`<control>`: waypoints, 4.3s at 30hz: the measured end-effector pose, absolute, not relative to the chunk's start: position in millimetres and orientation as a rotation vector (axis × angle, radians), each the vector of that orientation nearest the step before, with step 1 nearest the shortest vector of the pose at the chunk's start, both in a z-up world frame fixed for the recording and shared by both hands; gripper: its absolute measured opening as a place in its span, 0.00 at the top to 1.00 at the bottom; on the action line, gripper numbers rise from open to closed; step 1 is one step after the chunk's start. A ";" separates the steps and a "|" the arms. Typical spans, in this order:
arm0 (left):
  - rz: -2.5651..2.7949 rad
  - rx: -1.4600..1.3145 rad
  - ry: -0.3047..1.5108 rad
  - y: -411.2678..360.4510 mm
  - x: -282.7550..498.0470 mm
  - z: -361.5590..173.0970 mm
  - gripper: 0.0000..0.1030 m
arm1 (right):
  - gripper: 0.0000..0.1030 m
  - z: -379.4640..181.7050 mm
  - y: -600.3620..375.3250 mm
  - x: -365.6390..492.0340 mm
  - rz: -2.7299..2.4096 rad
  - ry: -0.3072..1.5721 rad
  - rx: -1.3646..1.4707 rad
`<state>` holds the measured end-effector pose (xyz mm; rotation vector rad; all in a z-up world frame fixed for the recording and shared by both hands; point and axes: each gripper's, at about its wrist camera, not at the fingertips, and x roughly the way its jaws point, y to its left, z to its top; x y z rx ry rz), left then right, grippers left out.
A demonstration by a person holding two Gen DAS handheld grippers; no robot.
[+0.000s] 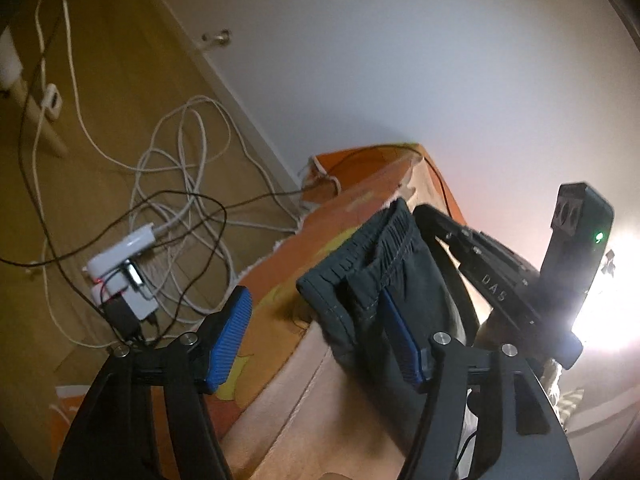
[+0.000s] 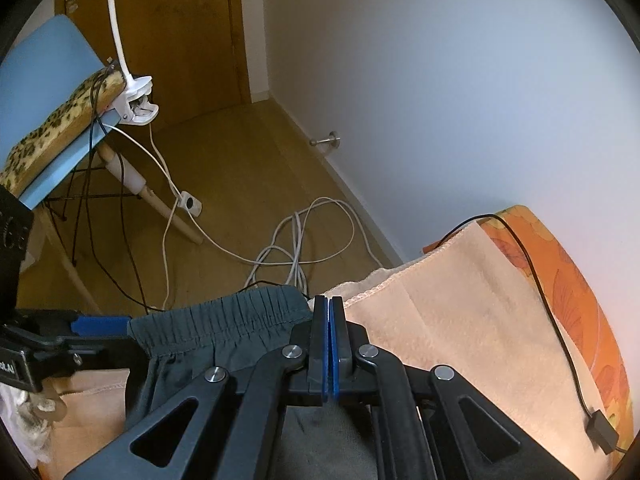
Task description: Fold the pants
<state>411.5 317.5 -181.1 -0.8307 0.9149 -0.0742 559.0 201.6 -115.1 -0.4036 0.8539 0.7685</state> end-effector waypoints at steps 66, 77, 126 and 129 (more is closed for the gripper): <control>-0.147 -0.270 0.661 204.1 381.6 -124.3 0.83 | 0.83 -121.3 216.3 554.4 0.673 1.219 -0.303; -0.024 -0.124 0.649 178.4 367.4 -116.4 0.52 | 0.86 -92.7 160.0 559.4 0.727 1.168 0.051; 0.016 -0.285 0.809 239.7 258.9 -40.1 0.52 | 0.85 -50.2 -209.1 351.9 0.368 0.981 0.359; 0.067 -0.315 0.791 274.1 244.4 -51.6 0.52 | 0.85 -48.2 -206.2 350.9 0.362 0.977 0.307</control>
